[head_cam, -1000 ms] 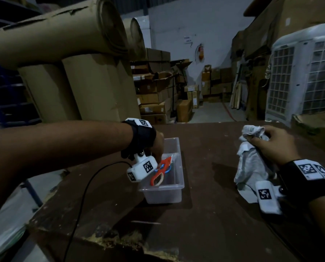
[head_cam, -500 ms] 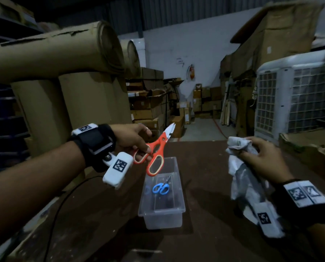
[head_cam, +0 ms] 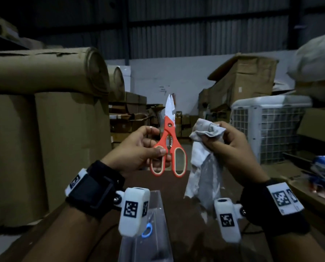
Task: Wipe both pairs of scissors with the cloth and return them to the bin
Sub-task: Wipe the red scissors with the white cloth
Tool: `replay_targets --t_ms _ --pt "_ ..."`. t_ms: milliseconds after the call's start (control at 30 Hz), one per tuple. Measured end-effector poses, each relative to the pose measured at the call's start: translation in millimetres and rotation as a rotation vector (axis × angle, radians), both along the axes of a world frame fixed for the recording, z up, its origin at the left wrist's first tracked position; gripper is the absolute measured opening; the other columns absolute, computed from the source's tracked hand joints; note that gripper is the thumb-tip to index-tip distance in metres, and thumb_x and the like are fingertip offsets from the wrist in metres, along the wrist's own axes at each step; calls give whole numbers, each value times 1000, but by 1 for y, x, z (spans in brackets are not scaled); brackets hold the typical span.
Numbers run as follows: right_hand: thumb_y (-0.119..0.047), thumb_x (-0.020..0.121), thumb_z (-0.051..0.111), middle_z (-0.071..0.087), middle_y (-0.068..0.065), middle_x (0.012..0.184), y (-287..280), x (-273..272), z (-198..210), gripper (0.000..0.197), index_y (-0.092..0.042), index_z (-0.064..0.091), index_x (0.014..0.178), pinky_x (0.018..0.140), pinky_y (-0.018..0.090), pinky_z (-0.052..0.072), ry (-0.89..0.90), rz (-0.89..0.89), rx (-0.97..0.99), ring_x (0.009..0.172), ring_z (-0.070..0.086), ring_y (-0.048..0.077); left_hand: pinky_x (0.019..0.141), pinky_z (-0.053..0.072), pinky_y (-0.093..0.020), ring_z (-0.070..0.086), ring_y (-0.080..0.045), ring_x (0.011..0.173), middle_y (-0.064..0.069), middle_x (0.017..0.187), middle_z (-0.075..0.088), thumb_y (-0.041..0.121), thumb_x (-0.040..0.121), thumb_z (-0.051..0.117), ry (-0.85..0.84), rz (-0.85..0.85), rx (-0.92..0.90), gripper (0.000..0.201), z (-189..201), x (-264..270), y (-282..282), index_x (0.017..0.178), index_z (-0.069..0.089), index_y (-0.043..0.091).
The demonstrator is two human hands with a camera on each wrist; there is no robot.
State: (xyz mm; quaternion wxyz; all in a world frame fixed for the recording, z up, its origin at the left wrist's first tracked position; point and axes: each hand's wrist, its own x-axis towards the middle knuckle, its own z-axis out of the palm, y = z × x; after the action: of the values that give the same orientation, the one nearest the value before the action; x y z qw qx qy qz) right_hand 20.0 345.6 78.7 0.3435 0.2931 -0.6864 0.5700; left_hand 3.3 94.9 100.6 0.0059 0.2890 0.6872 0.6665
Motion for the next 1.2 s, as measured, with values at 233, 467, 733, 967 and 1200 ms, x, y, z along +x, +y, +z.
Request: replay_targets --t_ms 233,467,733,967,1200 --pt "-28 83 76 74 6 97 7 13 11 26 -12 68 102 76 28 56 -1 -29 51 92 72 21 64 63 -35 76 -27 77 -25 92 69 -12 88 61 1 -101 52 51 -13 -5 6 131 42 8" --pt "-4 90 67 68 14 94 -3 5 1 10 -7 63 98 76 33 53 -158 86 145 91 68 31 70 63 -46 75 -35 81 -32 95 58 -11 79 66 -63 -239 68 77 -27 -22 -4 138 36 27" --pt "-9 76 67 61 20 86 -25 1 -9 13 -10 62 87 73 32 50 -347 402 213 83 63 27 87 59 -55 72 -37 92 -27 107 70 -8 79 69 23 -244 6 93 -37 -40 -20 137 26 50" --pt "1 71 68 61 12 76 -44 -6 -23 10 -2 66 80 69 28 44 -384 378 225 75 57 22 95 49 -67 53 -42 100 -45 102 50 2 75 79 120 -229 -1 106 -45 -45 -20 140 20 62" --pt "1 69 71 64 30 86 -36 -7 -20 22 11 65 87 80 44 45 -426 351 211 85 62 35 77 59 -47 60 -33 81 -19 93 51 2 77 80 122 -238 13 92 -50 -54 -16 136 30 52"
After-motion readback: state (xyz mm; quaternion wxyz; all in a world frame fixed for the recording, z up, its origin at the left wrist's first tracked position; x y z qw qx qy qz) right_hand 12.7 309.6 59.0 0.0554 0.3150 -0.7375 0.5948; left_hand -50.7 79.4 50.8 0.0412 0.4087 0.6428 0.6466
